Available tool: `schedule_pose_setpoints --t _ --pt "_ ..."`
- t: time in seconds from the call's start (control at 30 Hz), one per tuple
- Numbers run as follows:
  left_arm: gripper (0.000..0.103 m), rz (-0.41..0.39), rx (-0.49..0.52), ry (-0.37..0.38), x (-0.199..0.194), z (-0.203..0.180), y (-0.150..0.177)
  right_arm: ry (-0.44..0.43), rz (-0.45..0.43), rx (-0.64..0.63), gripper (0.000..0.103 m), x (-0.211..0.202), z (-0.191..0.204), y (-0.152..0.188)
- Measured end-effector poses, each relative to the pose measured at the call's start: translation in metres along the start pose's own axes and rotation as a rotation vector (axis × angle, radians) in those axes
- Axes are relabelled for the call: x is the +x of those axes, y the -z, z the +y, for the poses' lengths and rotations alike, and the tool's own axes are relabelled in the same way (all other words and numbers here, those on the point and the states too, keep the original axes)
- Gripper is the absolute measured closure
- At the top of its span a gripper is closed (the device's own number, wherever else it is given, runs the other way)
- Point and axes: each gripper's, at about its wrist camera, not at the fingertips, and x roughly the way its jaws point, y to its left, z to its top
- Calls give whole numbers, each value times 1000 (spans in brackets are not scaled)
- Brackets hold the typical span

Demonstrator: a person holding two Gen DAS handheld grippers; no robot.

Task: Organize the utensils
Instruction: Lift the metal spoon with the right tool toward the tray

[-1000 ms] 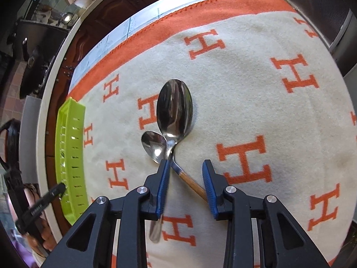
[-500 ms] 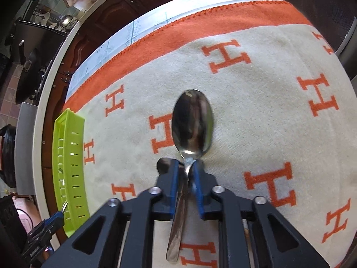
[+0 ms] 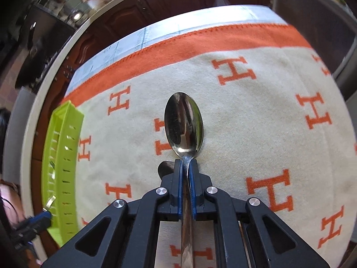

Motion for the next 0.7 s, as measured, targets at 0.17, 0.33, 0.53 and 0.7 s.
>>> schedule_pose_setpoints --t 0.17,0.33,0.53,0.7 --pt "75 3 1 9 -1 1 1 95 -24 -153 98 -6 27 13" --pt "75 16 1 28 2 0 3 -76 84 -25 97 5 6 2" --pt "75 36 -5 44 7 0 4 -270 141 113 97 18 -25 -10" --pt "75 44 0 50 10 -5 4 -248 125 66 97 18 -21 -8"
